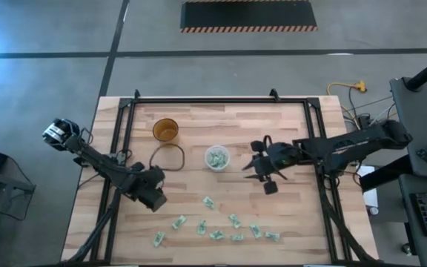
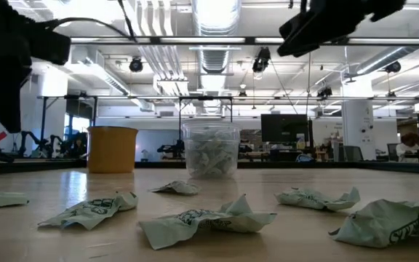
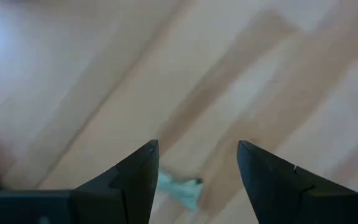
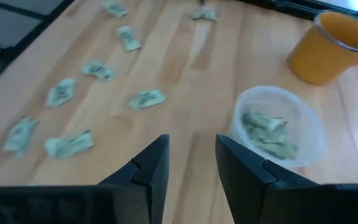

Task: Pick and place Stevia / Truvia into bins
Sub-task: Put the stevia packet into the transparent container

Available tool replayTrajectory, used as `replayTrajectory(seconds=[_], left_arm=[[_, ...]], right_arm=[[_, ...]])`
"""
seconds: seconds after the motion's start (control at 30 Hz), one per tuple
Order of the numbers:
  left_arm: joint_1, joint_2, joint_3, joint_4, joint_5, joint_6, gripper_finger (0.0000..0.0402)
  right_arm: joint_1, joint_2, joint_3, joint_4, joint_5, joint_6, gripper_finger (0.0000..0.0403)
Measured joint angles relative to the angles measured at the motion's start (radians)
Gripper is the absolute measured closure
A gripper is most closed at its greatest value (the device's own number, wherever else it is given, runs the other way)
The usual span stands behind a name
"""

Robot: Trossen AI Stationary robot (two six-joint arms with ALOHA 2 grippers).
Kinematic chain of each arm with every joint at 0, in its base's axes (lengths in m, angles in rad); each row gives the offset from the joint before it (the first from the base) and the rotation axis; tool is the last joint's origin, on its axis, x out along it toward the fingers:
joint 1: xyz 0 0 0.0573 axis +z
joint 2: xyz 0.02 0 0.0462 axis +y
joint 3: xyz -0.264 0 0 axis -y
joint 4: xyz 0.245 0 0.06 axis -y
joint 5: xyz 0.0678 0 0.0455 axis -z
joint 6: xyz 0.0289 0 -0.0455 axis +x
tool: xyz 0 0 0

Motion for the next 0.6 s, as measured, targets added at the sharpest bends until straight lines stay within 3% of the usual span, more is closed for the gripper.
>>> replayTrajectory(seconds=[0.3, 0.6], left_arm=[[0.000, 0.000, -0.059, -0.081, 0.057, -0.305, 0.0201], [0.000, 0.000, -0.149, 0.027, 0.124, -0.387, 0.0201]], right_arm=[[0.055, -0.016, -0.023, -0.001, 0.000, 0.001, 0.0295], [0.055, -0.016, -0.023, -0.002, 0.000, 0.000, 0.0310]])
